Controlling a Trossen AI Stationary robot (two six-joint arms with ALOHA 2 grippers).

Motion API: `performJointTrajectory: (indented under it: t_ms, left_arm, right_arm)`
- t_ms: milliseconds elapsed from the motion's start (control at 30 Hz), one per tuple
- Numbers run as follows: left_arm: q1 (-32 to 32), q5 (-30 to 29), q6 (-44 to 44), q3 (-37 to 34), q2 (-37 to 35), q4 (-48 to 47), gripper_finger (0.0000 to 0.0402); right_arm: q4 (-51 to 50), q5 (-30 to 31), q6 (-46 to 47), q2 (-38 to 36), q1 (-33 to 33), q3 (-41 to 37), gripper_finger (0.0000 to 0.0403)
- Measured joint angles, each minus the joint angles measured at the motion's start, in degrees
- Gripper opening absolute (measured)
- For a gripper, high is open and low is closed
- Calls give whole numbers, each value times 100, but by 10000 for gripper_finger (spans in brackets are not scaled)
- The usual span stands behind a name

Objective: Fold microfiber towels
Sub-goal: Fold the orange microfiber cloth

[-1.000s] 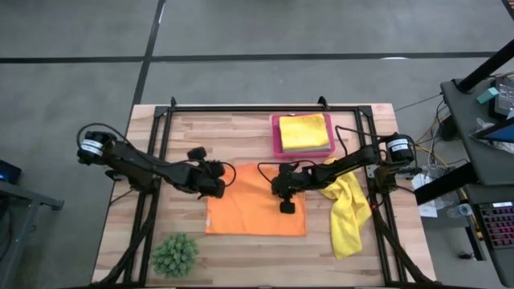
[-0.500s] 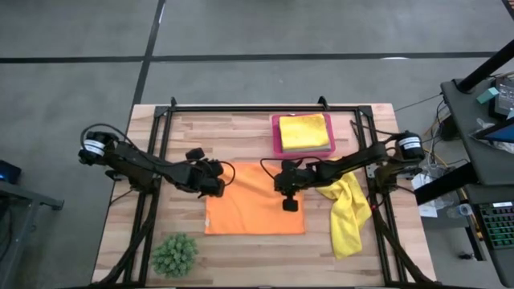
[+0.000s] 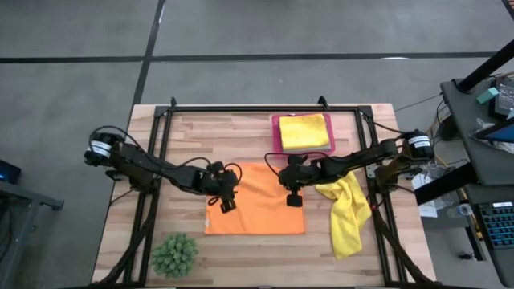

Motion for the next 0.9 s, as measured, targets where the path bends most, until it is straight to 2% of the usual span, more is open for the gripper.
performJointTrajectory:
  t_ms: [333, 500, 700, 900]
  left_arm:
    - [-40, 437, -340, -2, 825, 54, 120]
    - [-84, 597, -583, 9, 866, -77, 104]
    - [-239, 1223, -653, 4, 859, -519, 88]
    - [-264, 1258, -644, 75, 746, -635, 83]
  right_arm:
    - [-222, -1, 89, 0, -23, 0, 9]
    - [-239, -1, 98, 0, -21, 0, 9]
    - [-323, -1, 160, 0, -21, 0, 9]
    - [-681, 343, 444, -42, -21, 0, 9]
